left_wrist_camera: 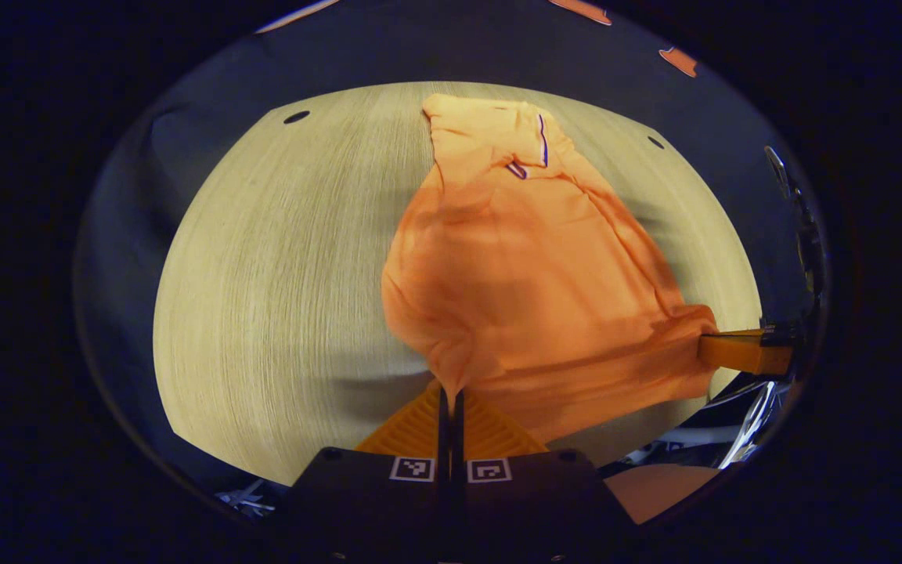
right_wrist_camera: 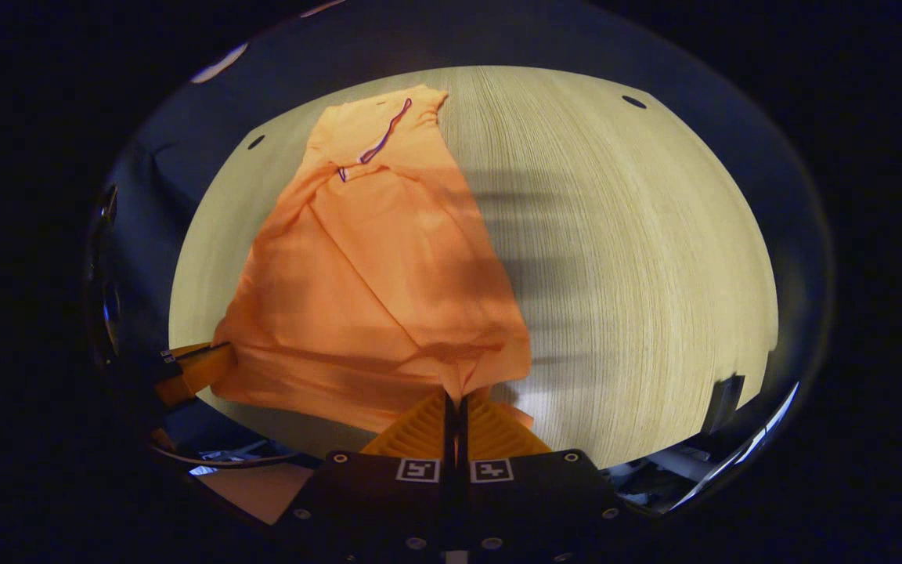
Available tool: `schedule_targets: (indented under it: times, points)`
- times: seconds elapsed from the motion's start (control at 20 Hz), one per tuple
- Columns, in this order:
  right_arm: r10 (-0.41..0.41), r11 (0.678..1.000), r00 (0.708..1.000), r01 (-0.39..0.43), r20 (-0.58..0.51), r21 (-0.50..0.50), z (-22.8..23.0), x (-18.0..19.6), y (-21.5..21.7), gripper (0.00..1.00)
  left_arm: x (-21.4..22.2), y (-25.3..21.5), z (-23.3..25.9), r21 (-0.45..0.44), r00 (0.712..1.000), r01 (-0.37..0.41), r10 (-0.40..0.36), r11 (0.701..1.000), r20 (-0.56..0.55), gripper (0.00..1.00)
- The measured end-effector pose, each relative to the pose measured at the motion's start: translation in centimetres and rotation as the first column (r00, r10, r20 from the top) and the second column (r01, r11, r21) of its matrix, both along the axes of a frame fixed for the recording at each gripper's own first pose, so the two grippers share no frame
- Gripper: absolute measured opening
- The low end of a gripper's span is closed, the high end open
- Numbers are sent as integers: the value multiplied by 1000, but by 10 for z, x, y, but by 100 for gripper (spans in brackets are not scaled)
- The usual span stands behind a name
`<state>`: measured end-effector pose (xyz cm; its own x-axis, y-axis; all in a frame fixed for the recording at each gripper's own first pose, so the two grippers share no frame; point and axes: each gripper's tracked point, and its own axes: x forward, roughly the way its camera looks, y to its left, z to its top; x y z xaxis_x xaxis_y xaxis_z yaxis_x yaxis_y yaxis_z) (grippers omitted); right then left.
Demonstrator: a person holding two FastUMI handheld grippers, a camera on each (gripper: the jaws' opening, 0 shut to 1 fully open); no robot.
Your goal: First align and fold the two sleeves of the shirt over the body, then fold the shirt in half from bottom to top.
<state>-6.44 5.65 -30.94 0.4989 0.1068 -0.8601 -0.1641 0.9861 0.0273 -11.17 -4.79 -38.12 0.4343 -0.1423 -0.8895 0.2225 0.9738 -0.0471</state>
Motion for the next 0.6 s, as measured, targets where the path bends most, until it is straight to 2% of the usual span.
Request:
schedule_targets:
  times: [0.25,0.6]
  points:
    - [-3,999,998,1,58,38,34,37,6,0,51,-3,32,-22,996,-20,22,1000,86,1]
    - [51,999,987,-52,151,4,79,107,17,0,125,-14,57,-21,988,20,-17,1000,156,1]
